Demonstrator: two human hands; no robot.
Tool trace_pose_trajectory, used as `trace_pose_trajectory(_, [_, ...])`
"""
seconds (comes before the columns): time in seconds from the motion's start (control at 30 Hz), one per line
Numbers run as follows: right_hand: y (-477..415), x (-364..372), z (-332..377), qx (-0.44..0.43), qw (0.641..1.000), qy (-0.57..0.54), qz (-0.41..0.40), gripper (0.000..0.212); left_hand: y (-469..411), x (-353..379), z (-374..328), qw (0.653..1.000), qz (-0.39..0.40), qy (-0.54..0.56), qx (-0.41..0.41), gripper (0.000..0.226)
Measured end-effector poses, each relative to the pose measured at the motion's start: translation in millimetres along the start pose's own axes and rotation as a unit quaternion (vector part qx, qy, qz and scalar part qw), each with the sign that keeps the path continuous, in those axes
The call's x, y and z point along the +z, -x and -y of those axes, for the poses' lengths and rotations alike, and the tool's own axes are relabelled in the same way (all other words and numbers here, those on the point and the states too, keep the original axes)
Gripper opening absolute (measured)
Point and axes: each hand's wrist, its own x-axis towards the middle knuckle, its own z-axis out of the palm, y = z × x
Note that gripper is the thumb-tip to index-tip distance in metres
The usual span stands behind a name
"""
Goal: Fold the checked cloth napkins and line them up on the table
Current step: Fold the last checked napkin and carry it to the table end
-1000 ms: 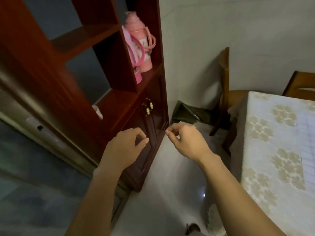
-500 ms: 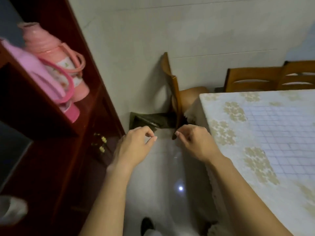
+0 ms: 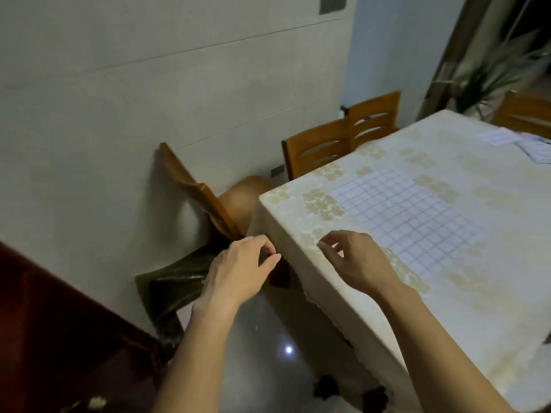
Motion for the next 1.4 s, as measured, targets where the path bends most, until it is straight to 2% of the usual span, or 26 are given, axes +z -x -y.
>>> trace_pose_trajectory(0.13, [-42,0,-13,0.023,0.999,-0.027,-0.026,0.022,-49,-1,0,1.0,0.014,-0.005,0.024,0.016])
trace_pose_trajectory(0.27, [-96,10,-14,0.013,0.999,-0.048,-0.017,0.024,-92,-18,6,0.998,0.031,-0.046,0.01,0.015])
trace_pose_trajectory(0.47, [-170,-23,-32,0.002,0.998,-0.051,-0.04,0.027,-187,-33,-24,0.997,-0.023,-0.055,0.046,0.019])
trace_pose_trajectory(0.67, [-174,-31,-104,0.115,0.988,-0.061,-0.078,0.024,-258,22,-73,0.987,0.089,-0.059,0.119,0.022])
trace_pose_trajectory(0.9, [-173,-34,-171,0.274,0.955,-0.021,-0.108,0.024,-353,83,-123,0.952,0.18,-0.031,0.247,0.025])
trace_pose_trajectory(1.1, [-214,-42,-197,0.347,0.928,0.032,-0.133,0.026,-424,117,-140,0.92,0.228,0.019,0.319,0.024])
trace_pose_trajectory(1.23, [-252,-10,-224,0.377,0.904,0.08,-0.185,0.043,-471,158,-133,0.904,0.256,0.015,0.343,0.035])
trace_pose_trajectory(1.3, [-256,20,-247,0.421,0.89,0.101,-0.142,0.059,-487,192,-132,0.889,0.288,-0.016,0.355,0.049])
trace_pose_trajectory(1.4, [-238,62,-286,0.5,0.861,0.092,-0.023,0.078,-503,250,-134,0.871,0.363,-0.065,0.324,0.075])
